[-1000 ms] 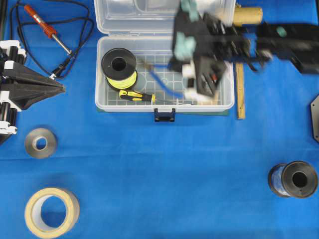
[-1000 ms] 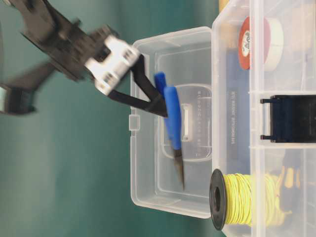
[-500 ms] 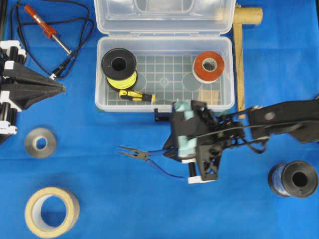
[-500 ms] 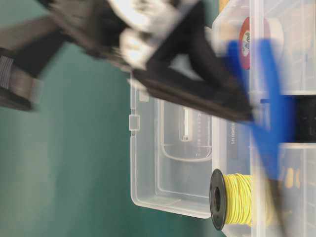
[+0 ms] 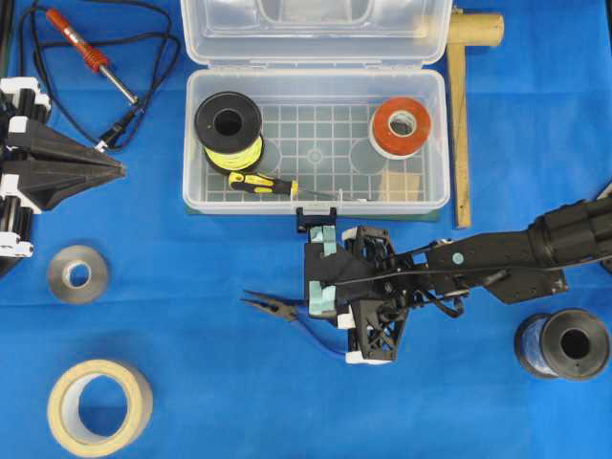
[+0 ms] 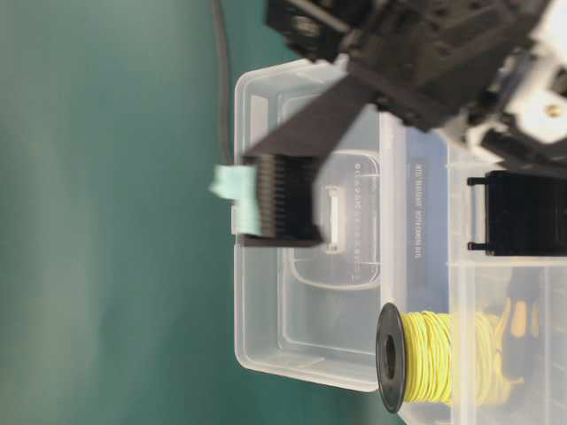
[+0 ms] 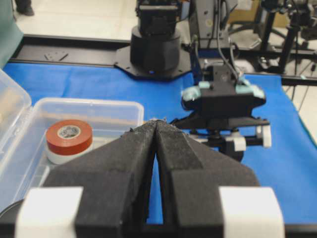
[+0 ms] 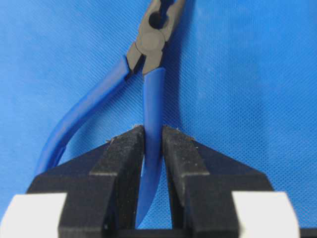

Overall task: Pick the nipper from the toolbox among several items.
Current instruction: 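Lower the pliers onto the blue table and open the right gripper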

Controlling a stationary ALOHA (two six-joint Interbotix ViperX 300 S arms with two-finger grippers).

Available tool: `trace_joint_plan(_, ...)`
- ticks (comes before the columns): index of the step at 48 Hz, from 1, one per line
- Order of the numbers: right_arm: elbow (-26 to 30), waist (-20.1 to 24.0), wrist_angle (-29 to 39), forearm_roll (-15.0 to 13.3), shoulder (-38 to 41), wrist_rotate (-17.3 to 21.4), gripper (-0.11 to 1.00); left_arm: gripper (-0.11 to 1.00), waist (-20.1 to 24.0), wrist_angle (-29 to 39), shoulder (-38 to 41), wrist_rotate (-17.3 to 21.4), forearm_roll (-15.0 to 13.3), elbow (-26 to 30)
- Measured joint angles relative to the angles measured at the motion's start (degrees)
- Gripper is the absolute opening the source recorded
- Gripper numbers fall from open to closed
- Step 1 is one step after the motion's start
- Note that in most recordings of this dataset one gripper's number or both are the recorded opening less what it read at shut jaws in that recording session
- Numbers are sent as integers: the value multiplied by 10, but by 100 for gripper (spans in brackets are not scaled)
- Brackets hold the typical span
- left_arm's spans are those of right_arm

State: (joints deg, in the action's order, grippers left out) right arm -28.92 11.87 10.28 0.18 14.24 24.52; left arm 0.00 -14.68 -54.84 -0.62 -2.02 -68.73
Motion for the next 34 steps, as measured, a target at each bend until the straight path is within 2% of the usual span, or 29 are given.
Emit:
trace_joint_plan(7, 0, 0, 1, 0, 4, 1, 16, 0, 1, -1, 0, 0, -1, 0)
trace_joint_plan(9, 0, 0, 3, 0, 4, 1, 25, 0, 1, 0, 0, 0, -1, 0)
trace_joint_plan(15, 0, -1, 21, 0, -9, 1, 65, 0, 1, -1, 0, -1, -1, 0)
trace_joint_plan(18, 0, -1, 38, -2, -35, -3, 78, 0, 1, 0, 0, -1, -1, 0)
trace_joint_plan(24, -4, -1, 73, -15, -107, -4, 73, 0, 1, -1, 0, -1, -1, 0)
trace_joint_plan(34, -47, -3, 119, -64, -250, 1, 74, 0, 1, 0, -1, -1, -1, 1)
